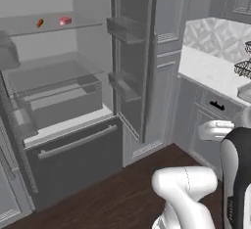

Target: Place one carrot and one steak in each tupperware on the nearby counter, to pack two identical lunches.

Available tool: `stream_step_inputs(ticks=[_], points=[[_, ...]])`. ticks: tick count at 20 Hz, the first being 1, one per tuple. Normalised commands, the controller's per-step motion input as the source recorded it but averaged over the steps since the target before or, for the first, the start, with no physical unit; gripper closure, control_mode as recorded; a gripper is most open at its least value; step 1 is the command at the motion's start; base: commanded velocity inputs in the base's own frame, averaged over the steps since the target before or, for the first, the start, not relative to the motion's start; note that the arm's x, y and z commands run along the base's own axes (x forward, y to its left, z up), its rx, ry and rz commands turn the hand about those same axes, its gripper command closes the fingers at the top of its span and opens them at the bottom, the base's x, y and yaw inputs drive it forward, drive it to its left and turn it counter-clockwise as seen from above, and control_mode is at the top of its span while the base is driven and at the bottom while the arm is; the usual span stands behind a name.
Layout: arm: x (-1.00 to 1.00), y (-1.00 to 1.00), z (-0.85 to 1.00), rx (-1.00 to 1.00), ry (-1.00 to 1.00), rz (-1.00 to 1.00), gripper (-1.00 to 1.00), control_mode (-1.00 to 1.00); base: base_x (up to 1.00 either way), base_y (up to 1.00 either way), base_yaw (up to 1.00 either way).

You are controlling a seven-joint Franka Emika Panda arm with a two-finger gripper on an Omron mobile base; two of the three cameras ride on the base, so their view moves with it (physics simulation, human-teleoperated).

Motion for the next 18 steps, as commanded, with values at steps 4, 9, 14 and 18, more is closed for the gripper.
stream_step_inputs(ticks=[4, 9, 14, 18], points=[[0.0, 0.0, 0.0, 0.0, 0.0, 0.0, -1.0, 1.0, 0.38, 0.63, 0.52], [0.0, 0.0, 0.0, 0.0, 0.0, 0.0, -1.0, 1.0, 0.69, 0.72, 0.4], [0.0, 0.0, 0.0, 0.0, 0.0, 0.0, -1.0, 1.0, 0.86, 0.32, 0.2], [0.0, 0.0, 0.0, 0.0, 0.0, 0.0, -1.0, 1.0, 0.89, -0.01, 0.09]])
